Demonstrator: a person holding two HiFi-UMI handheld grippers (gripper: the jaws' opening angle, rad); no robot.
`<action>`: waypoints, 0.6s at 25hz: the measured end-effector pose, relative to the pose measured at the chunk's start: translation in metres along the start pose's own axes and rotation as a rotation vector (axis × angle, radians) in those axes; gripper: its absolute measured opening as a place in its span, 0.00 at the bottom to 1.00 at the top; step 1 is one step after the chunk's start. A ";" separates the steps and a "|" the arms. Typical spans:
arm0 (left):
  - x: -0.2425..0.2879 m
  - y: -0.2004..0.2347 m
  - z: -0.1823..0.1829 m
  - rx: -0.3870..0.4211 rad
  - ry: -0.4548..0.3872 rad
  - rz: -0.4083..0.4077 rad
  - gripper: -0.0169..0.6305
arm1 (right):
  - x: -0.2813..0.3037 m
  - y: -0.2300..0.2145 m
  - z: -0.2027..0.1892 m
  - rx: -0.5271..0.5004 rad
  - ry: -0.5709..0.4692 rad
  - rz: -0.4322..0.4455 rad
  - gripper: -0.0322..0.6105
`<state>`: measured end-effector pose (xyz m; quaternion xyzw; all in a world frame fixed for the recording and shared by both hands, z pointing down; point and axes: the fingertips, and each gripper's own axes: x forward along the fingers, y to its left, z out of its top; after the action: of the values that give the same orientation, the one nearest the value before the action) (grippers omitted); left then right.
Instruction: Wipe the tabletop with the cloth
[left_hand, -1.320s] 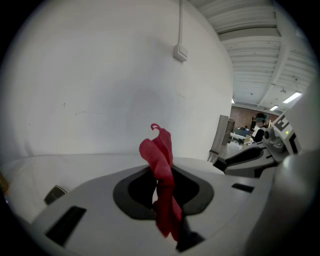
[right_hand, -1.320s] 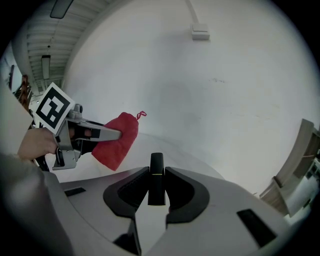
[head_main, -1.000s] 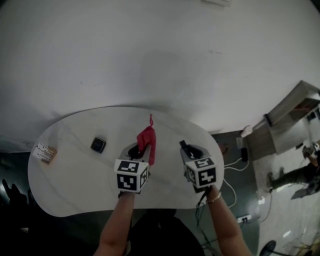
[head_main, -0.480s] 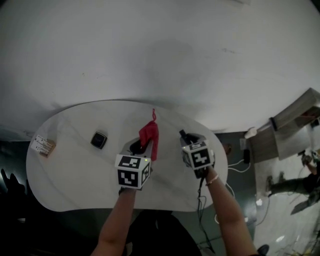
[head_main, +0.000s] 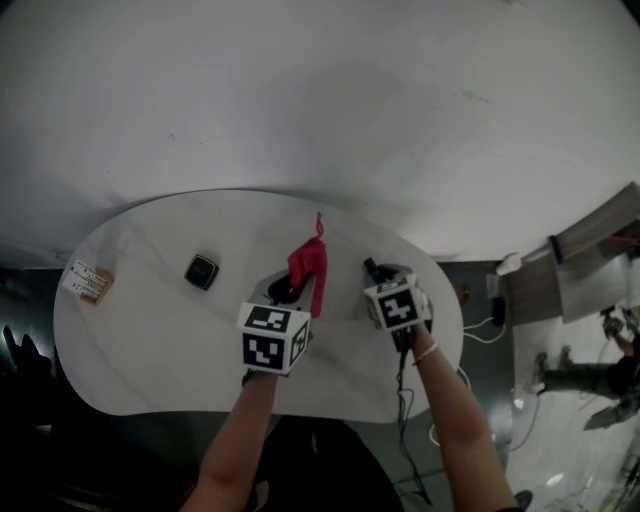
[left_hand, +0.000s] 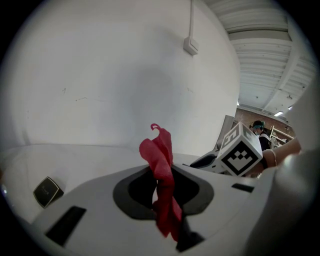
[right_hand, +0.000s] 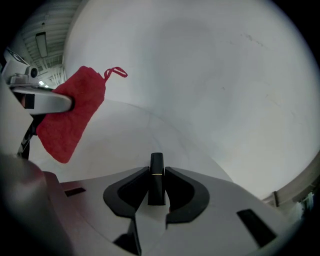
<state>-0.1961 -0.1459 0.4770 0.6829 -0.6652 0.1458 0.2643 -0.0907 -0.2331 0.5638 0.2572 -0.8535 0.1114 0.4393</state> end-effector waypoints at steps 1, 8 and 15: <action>0.000 0.001 0.000 -0.001 0.001 0.001 0.12 | 0.001 0.000 -0.001 0.003 0.006 0.003 0.19; 0.000 0.006 -0.002 -0.013 0.005 0.010 0.12 | 0.003 -0.002 -0.004 0.020 0.002 0.003 0.20; 0.001 0.001 -0.009 -0.012 0.025 -0.003 0.12 | 0.001 0.000 -0.003 0.046 -0.036 0.009 0.23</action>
<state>-0.1959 -0.1415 0.4850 0.6805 -0.6616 0.1501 0.2770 -0.0888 -0.2325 0.5666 0.2653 -0.8597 0.1283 0.4172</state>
